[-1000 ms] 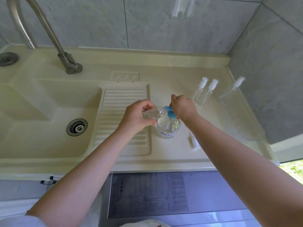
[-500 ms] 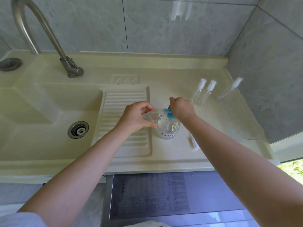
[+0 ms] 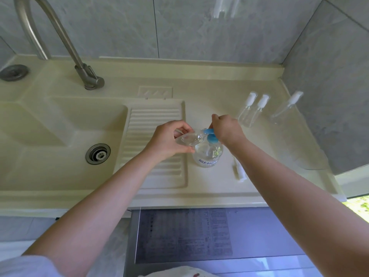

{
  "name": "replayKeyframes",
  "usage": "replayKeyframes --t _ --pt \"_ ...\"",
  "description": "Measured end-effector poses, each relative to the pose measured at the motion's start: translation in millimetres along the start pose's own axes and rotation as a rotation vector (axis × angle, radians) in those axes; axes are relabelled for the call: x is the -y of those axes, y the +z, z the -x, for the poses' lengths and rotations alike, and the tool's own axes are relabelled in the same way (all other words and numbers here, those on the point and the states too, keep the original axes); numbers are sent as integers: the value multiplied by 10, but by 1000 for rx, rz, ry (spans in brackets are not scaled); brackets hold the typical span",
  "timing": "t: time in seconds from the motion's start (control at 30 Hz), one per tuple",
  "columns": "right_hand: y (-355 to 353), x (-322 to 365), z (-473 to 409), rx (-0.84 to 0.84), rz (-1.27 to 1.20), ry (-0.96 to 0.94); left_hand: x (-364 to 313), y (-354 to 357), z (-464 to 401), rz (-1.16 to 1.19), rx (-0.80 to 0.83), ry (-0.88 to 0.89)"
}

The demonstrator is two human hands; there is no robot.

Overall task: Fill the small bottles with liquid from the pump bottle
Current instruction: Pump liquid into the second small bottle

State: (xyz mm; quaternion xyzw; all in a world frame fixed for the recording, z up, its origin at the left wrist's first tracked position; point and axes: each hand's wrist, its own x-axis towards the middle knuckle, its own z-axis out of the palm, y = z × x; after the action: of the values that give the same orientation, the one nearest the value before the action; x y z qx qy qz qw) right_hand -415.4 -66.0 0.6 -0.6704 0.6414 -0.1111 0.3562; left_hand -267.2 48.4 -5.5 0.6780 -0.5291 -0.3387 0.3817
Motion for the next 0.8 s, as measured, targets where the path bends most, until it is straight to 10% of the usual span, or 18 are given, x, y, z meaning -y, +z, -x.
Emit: replayKeyframes --t 0.8 --pt "17 -35 -34 9 28 17 85 74 -30 -53 -52 49"
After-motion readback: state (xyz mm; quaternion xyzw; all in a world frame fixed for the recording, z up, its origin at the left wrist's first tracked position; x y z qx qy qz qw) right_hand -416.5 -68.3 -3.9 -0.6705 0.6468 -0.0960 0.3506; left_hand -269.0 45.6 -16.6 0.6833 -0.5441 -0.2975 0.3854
